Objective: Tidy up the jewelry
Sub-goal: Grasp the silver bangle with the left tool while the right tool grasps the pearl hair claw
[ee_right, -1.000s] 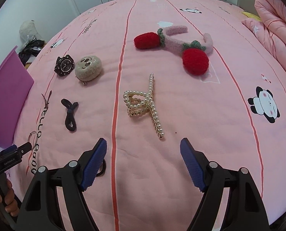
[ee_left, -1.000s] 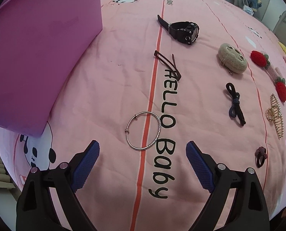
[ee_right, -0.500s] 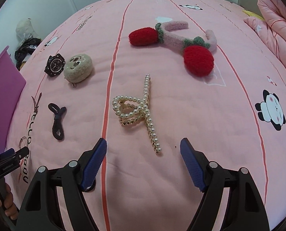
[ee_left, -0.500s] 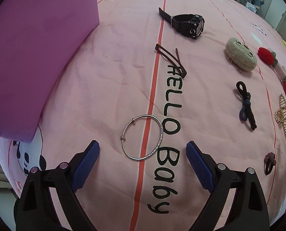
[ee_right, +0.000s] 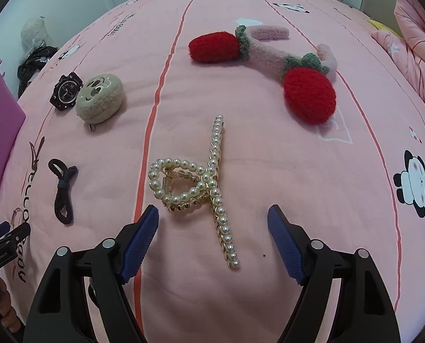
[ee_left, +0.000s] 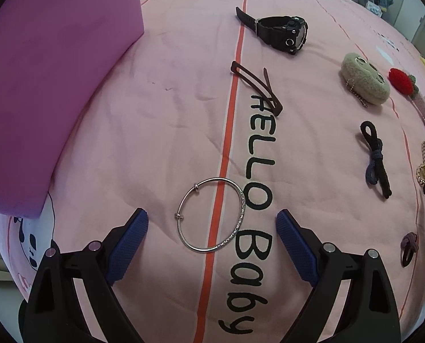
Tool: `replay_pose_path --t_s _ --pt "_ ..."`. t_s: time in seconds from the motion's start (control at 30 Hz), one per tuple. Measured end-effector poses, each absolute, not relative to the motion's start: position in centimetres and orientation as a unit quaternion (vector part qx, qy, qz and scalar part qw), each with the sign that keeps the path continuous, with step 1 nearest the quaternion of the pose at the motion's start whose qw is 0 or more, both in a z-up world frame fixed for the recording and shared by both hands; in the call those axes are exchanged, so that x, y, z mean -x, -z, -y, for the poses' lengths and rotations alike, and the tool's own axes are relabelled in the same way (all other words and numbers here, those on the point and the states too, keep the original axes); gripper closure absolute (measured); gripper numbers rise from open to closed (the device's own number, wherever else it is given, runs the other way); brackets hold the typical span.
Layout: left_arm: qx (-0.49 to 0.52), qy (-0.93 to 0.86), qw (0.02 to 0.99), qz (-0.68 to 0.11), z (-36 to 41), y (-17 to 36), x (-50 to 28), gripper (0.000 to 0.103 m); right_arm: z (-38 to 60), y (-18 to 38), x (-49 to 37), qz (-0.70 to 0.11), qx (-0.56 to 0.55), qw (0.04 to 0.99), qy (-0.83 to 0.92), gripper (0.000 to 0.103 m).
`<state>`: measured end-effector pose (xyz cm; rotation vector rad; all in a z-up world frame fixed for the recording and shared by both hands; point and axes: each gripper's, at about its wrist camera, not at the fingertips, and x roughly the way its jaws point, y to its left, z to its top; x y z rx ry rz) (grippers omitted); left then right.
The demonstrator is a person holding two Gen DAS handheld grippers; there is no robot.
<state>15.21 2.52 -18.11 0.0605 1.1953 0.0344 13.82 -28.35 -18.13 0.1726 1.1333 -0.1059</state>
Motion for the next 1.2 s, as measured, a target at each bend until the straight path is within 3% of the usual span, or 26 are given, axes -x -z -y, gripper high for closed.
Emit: replay_pose_path --t_s 0.4,1.2 --pt "-0.034 -0.021 0.831 -0.555 -2.3 18.9 -16.2 0.006 27.4 19.2 -15.7 -0.532 -0.030 0.844 0.064 0.028" --pt "-0.002 -0.016 0.841 -0.542 -3.2 19.5 -15.6 0.007 26.1 19.6 -15.9 -0.515 0.005 0.854 0.070 0.030"
